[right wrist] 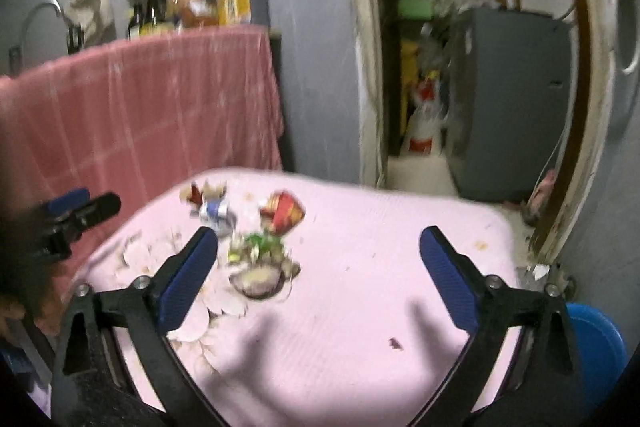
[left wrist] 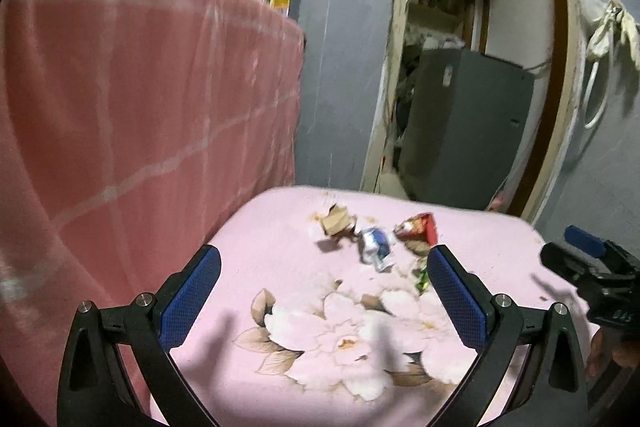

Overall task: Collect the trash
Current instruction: 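Move both open tools back over the trash on the pink cushion, then grasp the blue-white wrapper with the left tool while the right tool grasps the purple peel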

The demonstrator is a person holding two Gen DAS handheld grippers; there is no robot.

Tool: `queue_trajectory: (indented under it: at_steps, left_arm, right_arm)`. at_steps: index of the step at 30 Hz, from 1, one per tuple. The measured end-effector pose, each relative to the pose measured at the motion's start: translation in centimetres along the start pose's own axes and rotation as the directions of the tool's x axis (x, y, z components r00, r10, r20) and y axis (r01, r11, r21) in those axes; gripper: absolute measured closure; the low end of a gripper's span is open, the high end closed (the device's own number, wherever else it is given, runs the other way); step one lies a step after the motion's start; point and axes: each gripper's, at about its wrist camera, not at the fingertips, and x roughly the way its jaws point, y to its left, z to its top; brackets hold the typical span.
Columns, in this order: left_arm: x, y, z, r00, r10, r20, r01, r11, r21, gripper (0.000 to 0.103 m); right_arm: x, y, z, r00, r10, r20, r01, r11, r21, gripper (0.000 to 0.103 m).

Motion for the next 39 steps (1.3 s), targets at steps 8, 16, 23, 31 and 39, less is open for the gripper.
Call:
queue_trajectory:
  at_steps: [8, 16, 23, 31, 39]
  left_arm:
    - [3.1, 0.8, 0.2, 0.992, -0.027, -0.127, 0.024, 0.999, -0.030, 0.005]
    - [5.4, 0.5, 0.4, 0.973, -0.089, -0.213, 0.077, 0.995, -0.061, 0.022]
    - [6.8, -0.6, 0.4, 0.954, -0.120, -0.273, 0.110, 0.993, -0.053, 0.038]
    - [8.8, -2.1, 1.0, 0.937, -0.185, -0.297, 0.182, 0.983, -0.038, 0.054]
    - [10.6, -2.1, 1.8, 0.929, -0.199, -0.313, 0.176, 0.979, -0.102, 0.066]
  right_arm:
    - [4.1, 1.4, -0.5, 0.978, 0.101, -0.181, -0.105, 0.994, -0.014, 0.026]
    - [6.4, 3.2, -1.0, 0.948, 0.113, -0.297, -0.137, 0.989, -0.062, 0.042]
    - [6.6, 2.9, -1.3, 0.937, 0.140, -0.319, -0.162, 0.986, -0.042, 0.065]
    - [5.8, 2.0, -1.3, 0.944, 0.149, -0.294, -0.159, 0.987, -0.011, 0.067]
    - [4.7, -0.5, -1.1, 0.961, 0.114, -0.252, -0.106, 0.993, 0.044, 0.068]
